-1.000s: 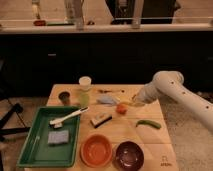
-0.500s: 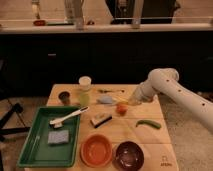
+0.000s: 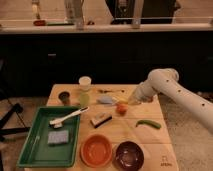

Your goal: Place banana in metal cup

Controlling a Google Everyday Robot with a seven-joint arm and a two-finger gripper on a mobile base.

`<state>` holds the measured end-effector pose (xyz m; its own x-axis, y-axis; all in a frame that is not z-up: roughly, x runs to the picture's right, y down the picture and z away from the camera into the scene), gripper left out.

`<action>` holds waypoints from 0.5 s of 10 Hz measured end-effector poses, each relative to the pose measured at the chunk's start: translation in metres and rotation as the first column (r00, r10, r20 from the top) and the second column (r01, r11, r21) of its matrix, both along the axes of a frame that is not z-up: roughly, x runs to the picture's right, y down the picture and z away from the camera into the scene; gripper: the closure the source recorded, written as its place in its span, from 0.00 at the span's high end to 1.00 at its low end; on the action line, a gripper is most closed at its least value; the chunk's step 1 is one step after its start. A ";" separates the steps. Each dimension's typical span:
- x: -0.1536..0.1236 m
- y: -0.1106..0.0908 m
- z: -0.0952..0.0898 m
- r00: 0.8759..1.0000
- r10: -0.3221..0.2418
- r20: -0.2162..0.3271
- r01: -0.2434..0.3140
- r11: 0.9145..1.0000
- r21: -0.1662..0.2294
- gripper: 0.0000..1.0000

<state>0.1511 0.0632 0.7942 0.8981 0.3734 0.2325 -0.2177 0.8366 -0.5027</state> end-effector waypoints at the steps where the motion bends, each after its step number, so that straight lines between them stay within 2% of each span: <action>1: -0.007 -0.013 0.003 1.000 -0.008 0.009 0.007 1.000 0.023 0.00; 2: -0.018 -0.030 0.009 0.999 -0.022 0.023 0.021 0.999 0.048 0.00; 5: -0.041 -0.056 0.014 0.997 -0.056 0.052 0.051 0.994 0.096 0.00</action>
